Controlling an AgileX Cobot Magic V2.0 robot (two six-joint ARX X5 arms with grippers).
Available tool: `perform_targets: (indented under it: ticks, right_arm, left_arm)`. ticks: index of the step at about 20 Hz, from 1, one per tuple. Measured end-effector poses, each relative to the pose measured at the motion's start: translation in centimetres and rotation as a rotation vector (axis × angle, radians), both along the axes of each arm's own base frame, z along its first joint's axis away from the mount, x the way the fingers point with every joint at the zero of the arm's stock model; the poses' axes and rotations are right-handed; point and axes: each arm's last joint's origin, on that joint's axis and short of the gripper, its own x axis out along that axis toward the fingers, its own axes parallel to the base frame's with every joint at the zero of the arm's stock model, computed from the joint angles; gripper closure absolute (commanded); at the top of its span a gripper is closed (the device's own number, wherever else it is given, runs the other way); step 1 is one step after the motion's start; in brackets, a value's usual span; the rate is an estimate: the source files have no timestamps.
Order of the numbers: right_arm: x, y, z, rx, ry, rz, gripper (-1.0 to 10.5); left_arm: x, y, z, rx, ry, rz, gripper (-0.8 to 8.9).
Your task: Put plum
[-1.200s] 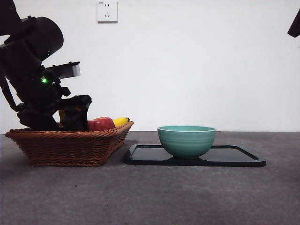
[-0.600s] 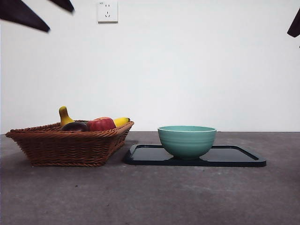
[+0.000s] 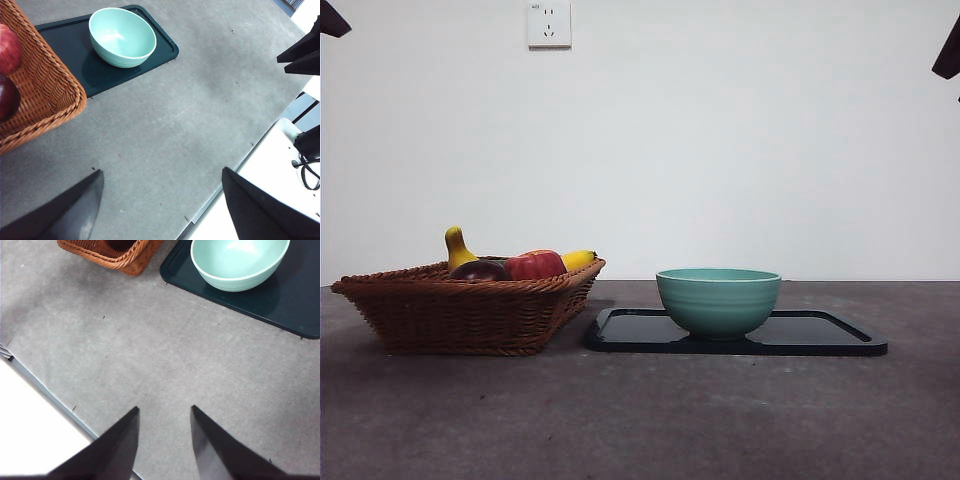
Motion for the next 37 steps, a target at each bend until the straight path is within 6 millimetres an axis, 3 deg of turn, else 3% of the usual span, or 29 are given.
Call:
perform_targets:
  ticks: [5, 9, 14, 18, 21, 27, 33, 37]
  right_arm:
    - [0.1, 0.0, 0.1, 0.022, 0.008, -0.029, 7.8]
    - [1.8, 0.4, 0.6, 0.049, -0.01, -0.144, 7.8]
    - [6.6, 1.3, 2.4, 0.048, 0.03, -0.221, 7.7]
    - [12.0, 1.9, 2.2, 0.004, 0.103, -0.265, 7.4]
    - [16.0, 2.6, 1.2, -0.035, 0.155, -0.271, 7.4]
    - [21.3, 4.0, -2.1, -0.085, 0.216, -0.262, 7.4]
    - [23.9, 4.7, -6.2, -0.114, 0.258, -0.269, 7.4]
    - [24.8, 5.2, -7.9, -0.118, 0.262, -0.262, 7.4]
  left_arm:
    - [0.0, 0.0, 0.0, 0.002, -0.004, -0.003, 4.4]
    - [0.0, 0.0, 0.0, 0.002, -0.004, -0.003, 4.4]
    - [0.0, 0.0, 0.0, 0.002, -0.004, -0.003, 4.4]
    - [0.0, 0.0, 0.0, 0.002, -0.004, -0.003, 4.4]
    - [0.0, 0.0, 0.0, 0.002, -0.004, -0.003, 4.4]
    - [0.0, 0.0, 0.0, 0.002, -0.004, -0.003, 4.4]
    - [0.0, 0.0, 0.0, 0.002, -0.004, -0.003, 4.4]
    - [0.0, 0.0, 0.0, 0.002, -0.004, -0.003, 4.4]
